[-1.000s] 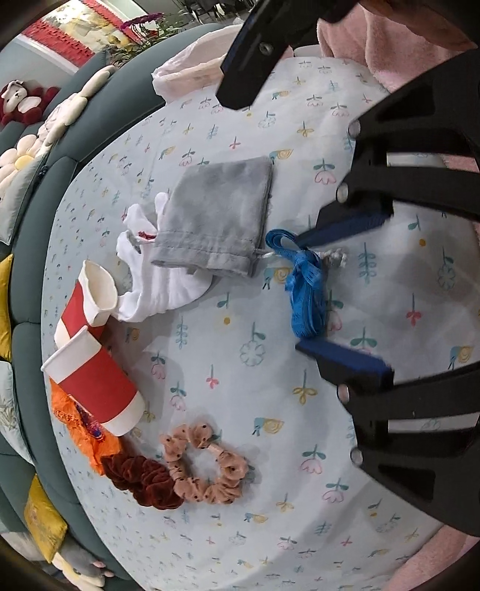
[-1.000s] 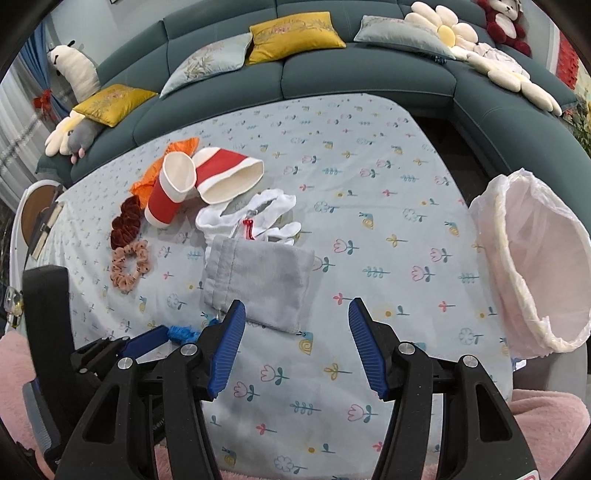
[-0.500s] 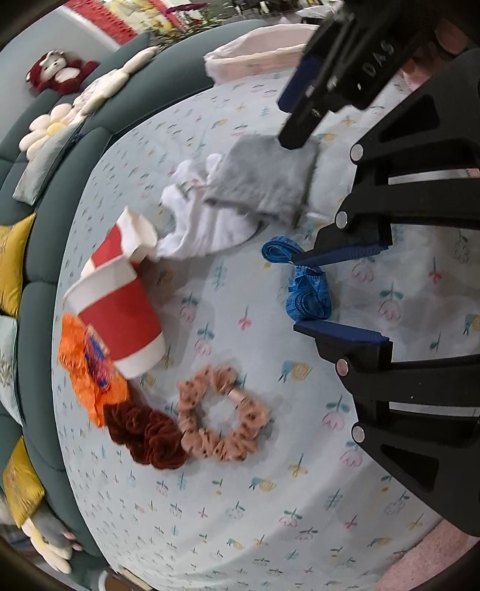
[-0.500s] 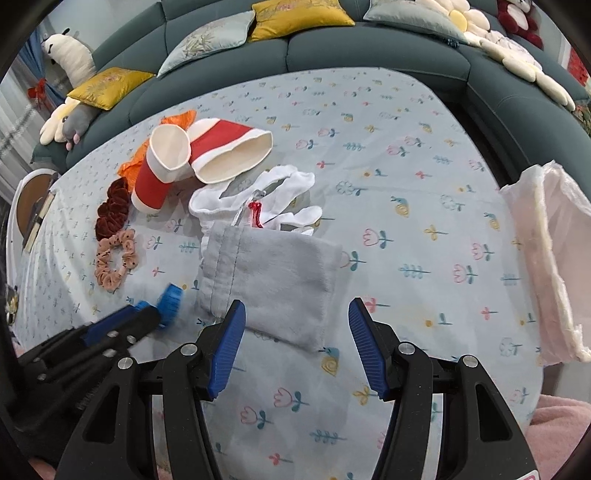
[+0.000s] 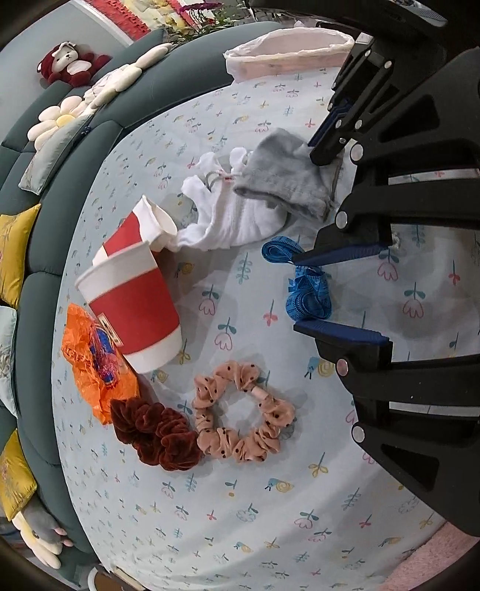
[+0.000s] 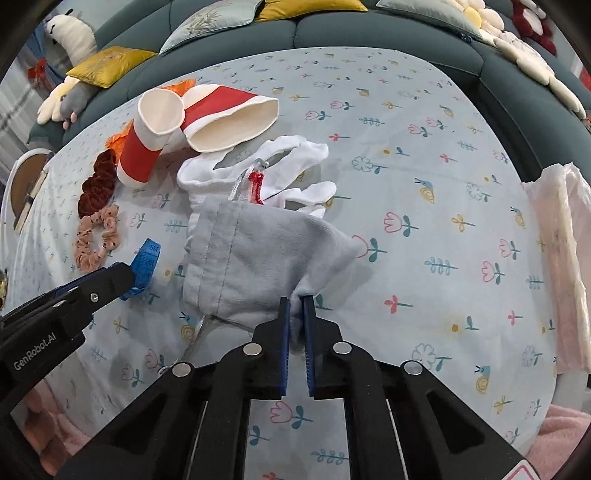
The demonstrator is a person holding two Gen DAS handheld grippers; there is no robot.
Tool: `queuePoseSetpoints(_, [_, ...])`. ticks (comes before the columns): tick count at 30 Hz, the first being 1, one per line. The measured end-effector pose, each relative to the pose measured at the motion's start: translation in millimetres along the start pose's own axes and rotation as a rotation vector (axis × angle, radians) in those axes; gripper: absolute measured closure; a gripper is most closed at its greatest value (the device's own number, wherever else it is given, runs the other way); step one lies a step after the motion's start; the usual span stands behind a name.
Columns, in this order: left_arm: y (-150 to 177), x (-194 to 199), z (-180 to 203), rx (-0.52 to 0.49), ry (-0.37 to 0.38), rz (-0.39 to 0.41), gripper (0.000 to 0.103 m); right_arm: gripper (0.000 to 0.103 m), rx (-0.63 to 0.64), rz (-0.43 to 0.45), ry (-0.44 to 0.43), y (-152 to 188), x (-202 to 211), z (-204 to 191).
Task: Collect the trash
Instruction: 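Grasp the blue lanyard with the left gripper while the right gripper grasps the grey pouch, then carry the grey pouch and blue lanyard into the white bin and open both grippers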
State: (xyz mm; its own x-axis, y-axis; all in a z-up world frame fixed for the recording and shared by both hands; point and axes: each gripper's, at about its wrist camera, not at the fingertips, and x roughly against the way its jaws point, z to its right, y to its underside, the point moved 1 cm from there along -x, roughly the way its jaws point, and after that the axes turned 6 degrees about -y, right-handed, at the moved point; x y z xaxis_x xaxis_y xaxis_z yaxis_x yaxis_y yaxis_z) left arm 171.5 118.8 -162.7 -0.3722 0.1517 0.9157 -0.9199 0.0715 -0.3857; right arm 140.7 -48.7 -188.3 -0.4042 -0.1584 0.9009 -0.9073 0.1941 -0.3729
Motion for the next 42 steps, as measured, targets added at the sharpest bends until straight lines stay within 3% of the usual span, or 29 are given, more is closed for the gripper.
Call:
queuePoseSetpoints(7, [-6.0, 18.3, 23.6, -0.031, 0.016, 0.037, 0.074, 0.098, 0.006, 0.084, -0.016, -1.2, 34.7, 4.1])
queuePoseSetpoints(15, [-11.7, 51.5, 68.5, -0.081, 0.057, 0.095, 0.074, 0.098, -0.04, 0.237, -0.037, -14.3, 103.0, 28.1])
queuePoseSetpoints(29, [-14.4, 101.2, 179.6, -0.232, 0.153, 0.189, 0.074, 0.098, -0.131, 0.468, 0.015, -15.4, 214.5, 109.8])
queuePoseSetpoints(42, [-2.6, 107.5, 275.7, -0.375, 0.198, 0.205, 0.074, 0.098, -0.247, 0.51, 0.098, 5.9, 243.5, 195.6])
